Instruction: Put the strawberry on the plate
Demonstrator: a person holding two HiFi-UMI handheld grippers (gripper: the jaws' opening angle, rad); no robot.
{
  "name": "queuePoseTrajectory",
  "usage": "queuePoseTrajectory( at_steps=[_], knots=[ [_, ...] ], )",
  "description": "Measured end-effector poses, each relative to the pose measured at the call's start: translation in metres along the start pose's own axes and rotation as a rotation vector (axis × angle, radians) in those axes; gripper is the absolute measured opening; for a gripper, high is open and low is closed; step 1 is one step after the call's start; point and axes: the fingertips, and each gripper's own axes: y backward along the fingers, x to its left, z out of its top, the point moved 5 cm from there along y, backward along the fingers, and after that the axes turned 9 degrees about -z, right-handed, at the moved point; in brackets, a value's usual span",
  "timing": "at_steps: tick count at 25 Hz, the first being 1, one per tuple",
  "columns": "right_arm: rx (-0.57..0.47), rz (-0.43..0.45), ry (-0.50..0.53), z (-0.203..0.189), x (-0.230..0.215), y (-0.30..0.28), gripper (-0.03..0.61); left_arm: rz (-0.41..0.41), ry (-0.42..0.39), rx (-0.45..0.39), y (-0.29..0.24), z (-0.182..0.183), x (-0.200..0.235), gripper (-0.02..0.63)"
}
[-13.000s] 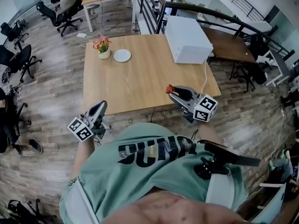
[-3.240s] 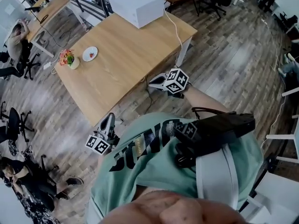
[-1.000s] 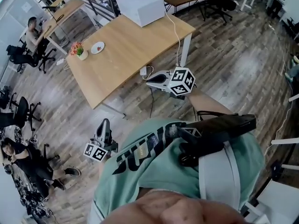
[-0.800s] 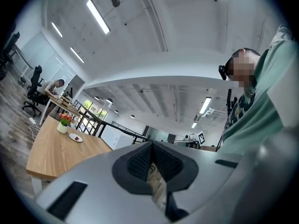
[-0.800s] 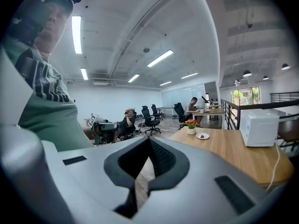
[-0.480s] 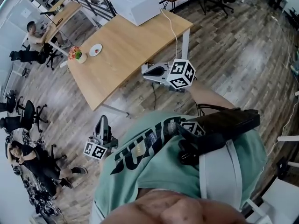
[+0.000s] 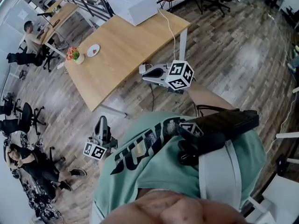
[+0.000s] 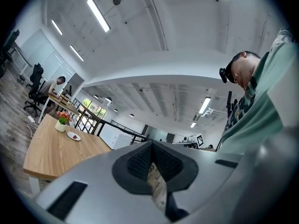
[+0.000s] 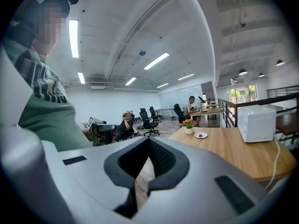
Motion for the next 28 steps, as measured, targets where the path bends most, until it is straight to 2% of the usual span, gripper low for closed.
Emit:
queuePoseTrajectory(
  at_steps=[10, 28],
  knots=[
    [0.015, -0.033, -0.012, -0.004, 0.008, 0.005, 0.008, -0.035, 0.023, 0.004, 0.000, -0.003, 0.006, 0.005],
    [0.009, -0.057, -0.040, -0.004, -0.011, 0.006, 0.008, -0.057, 0.043, 0.013, -0.021, -0.007, 0.018, 0.005]
  ],
)
